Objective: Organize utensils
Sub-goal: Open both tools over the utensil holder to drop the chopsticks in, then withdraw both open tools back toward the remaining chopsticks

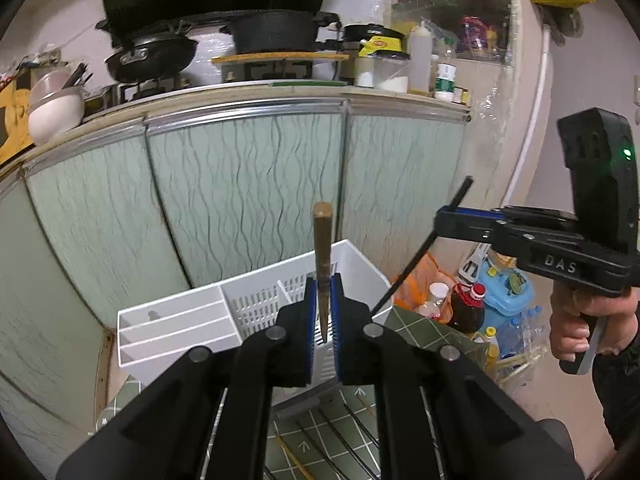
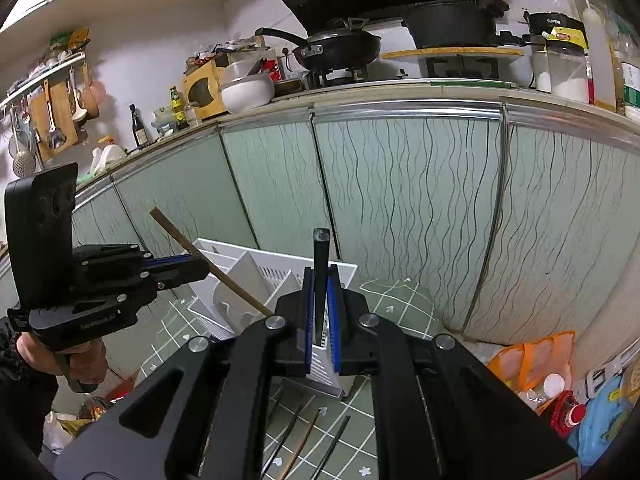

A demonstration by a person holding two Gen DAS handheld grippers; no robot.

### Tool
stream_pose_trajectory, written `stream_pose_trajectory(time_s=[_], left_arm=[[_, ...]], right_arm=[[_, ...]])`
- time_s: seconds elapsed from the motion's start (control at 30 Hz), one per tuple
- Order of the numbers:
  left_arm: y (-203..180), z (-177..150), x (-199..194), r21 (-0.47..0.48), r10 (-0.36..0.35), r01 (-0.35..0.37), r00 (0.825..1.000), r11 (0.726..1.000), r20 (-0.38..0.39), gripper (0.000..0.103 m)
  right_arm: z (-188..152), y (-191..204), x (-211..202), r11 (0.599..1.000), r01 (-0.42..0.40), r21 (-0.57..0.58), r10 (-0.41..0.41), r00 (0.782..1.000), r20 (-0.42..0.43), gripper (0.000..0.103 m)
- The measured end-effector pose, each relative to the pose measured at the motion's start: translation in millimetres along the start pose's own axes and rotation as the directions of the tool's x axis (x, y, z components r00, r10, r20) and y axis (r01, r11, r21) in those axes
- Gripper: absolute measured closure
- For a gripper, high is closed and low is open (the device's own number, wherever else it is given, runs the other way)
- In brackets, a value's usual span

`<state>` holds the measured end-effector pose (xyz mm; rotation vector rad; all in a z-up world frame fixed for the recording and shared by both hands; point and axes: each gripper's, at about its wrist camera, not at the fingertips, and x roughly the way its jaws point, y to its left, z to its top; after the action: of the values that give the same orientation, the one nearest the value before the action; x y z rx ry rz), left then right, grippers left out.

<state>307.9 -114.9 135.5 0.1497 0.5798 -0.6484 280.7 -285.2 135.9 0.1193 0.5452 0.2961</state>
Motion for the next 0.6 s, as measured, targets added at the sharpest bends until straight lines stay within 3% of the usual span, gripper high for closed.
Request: stream_pose_trajectory(time_s=[0.07,0.1,0.13,0.2,0.23,0.27,0.37,0.5,0.6], left_arm=[[4.0,-1.4,-1.9,-0.025,0.030,-0.030,1.000,0.999,-0.010,0.048],[6.0,-2.7,-7.2,-0.037,0.060,-0.060,0.998,0.998,0.007,0.012],[6.9,-3.7,-12.1,-0.036,0.068,-0.067,0.997,0.997,0.033,0.010],[7.2,-7.5,-24.4,-0.021,0.073,-0.072,0.994,0.997,0.076,0.009],[7.2,-8.7,-27.9,-0.017,0.084,-0.083,0.993,0.996,0.078,0.009],[6.8,-10.8,-32.5,-0.014,0.104,-0.103,0.992,0.995,0.077,0.008],[4.9,-14.0,-42.3,0.002,0.135,-0.135,0.988,0.991,0.078,0.006],[-0.2,-24.0,-60.3,0.015,0.248,-0.250,0.963,0.968,0.102,0.004],[-2.5,-33.5,-73.5,0.010,0.266,-0.269,0.958,0.963,0.109,0.004]], right_arm=[[-2.2,-0.9,-5.5,1.000,0.011,0.005,-0.011,1.000,0.009,0.064],[-2.0,-1.8,-12.2,1.000,0.018,0.009,-0.019,0.999,0.033,0.032],[-3.5,-1.6,-19.1,1.000,0.030,0.007,-0.030,0.998,0.059,0.021],[-5.0,-1.1,-28.6,0.998,0.057,-0.004,-0.057,0.995,0.077,0.019],[-5.2,-1.3,-32.3,0.997,0.077,-0.003,-0.077,0.994,0.079,0.009],[-6.7,-1.2,-37.2,0.996,0.090,-0.002,-0.089,0.992,0.087,0.007],[-9.5,1.4,-46.7,0.994,0.108,-0.009,-0.107,0.992,0.071,0.007],[-17.6,10.3,-58.1,0.990,0.137,-0.035,-0.135,0.989,0.054,0.007],[-27.7,19.3,-65.7,0.986,0.158,-0.055,-0.155,0.987,0.051,0.007]])
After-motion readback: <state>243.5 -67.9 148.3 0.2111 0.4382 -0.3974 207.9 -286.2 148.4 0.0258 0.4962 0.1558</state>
